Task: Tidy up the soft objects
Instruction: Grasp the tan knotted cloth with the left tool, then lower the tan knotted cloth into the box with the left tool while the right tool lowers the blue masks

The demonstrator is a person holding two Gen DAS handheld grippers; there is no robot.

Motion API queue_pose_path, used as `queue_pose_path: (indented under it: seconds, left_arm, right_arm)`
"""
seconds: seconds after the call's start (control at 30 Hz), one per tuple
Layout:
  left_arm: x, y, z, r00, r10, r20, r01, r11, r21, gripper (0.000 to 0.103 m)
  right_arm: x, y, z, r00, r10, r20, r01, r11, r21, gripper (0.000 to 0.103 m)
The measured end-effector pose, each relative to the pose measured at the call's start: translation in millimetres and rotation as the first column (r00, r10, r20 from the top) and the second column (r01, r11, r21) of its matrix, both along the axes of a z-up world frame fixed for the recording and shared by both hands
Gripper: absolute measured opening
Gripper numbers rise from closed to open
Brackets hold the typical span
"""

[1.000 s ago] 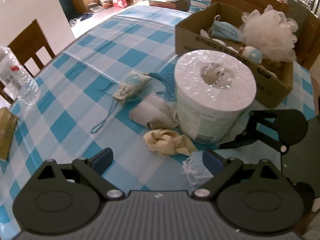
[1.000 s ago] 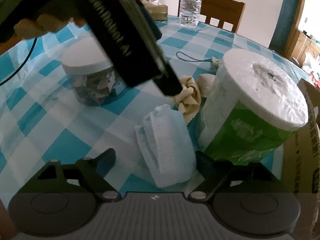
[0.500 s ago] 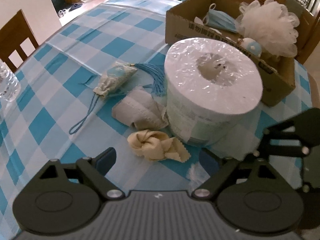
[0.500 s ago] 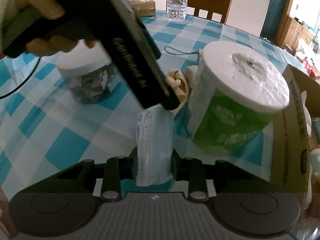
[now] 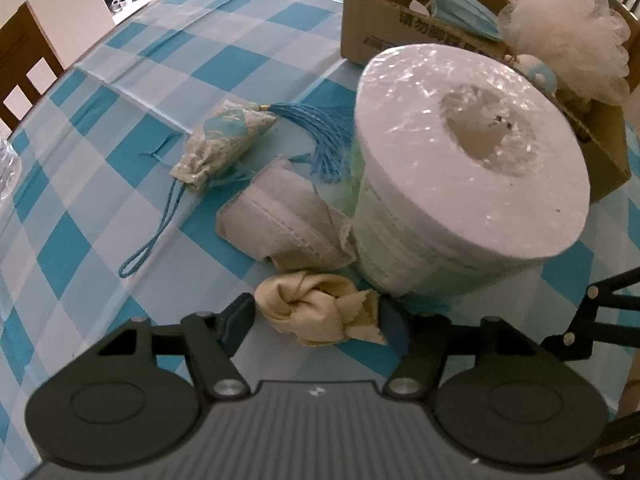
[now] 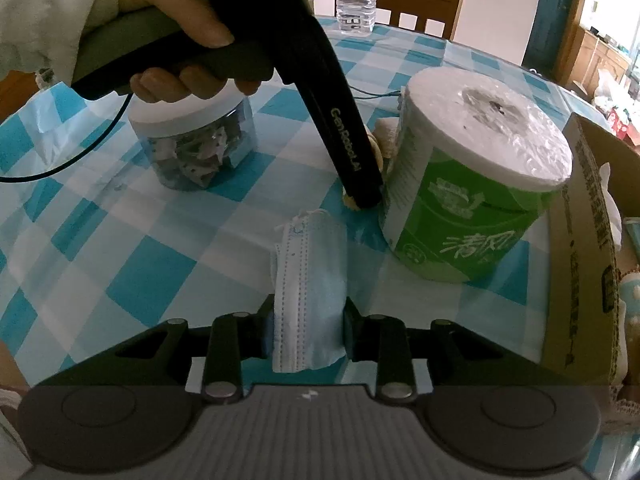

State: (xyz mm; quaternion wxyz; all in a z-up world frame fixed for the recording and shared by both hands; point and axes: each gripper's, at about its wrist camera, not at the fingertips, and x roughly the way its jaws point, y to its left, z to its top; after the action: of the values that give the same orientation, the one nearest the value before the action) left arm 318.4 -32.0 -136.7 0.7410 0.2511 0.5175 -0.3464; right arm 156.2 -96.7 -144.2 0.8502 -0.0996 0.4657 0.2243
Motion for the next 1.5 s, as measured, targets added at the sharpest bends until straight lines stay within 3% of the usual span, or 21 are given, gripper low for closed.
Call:
queue_pose_path:
  seconds: [0.23, 0.4, 0.57, 0.67, 0.73, 0.77, 0.87, 1.5]
  left_arm:
    - [1.3, 2.1, 1.2, 1.000, 0.016, -0.007, -0.016, 1.000, -0.016, 0.060]
    - [1.2, 2.5, 2.1, 1.000, 0.019, -0.002, -0.019, 1.000, -0.021, 0.054]
    - [1.7, 3.4, 3.1, 1.000, 0.030, 0.001, -0.030, 0.999, -0.026, 0.046]
    - [1.8, 3.9, 3.7, 1.000, 0.030, 0.001, -0.030, 0.999, -0.027, 0.044]
    - [2.3, 4.7, 3.9, 0.999, 0.034, 0.000, -0.034, 0.999, -0.028, 0.039]
    - [2.5, 5.4, 4.2, 0.999, 0.036, -0.002, -0.036, 0.999, -0.029, 0.038]
    - [2.0, 7.9, 5.5, 0.999, 0.039, -0.010, -0.039, 0.999, -0.034, 0.036]
    - [-29.1, 25.1, 40.8, 0.999, 0.011, -0.036, -0.013, 0.998, -0.058, 0.031]
  right_arm:
    - [6.5, 2.4, 2.4, 1.000, -0.005, 0.018, 0.005, 1.000, -0.008, 0.044]
    - [10.8, 8.0, 4.5, 0.999, 0.004, 0.037, -0.004, 1.000, -0.010, 0.057]
    - [17.6, 13.1, 4.6, 1.000, -0.005, 0.030, 0.006, 1.000, -0.023, 0.059]
    - [21.2, 14.5, 2.8, 0.999, -0.018, 0.026, 0.019, 0.999, -0.029, 0.058]
    - [22.6, 16.1, 1.4, 1.000, -0.021, 0.023, 0.022, 0.999, -0.040, 0.051]
    - [22.6, 16.4, 1.0, 1.000, -0.020, 0.019, 0.021, 0.999, -0.043, 0.042]
    - [20.7, 15.6, 2.6, 1.000, -0.025, 0.020, 0.025, 0.999, -0.042, 0.036]
    - [-0.9, -1.2, 28.3, 0.999, -0.027, 0.025, 0.028, 0.999, -0.017, 0.034]
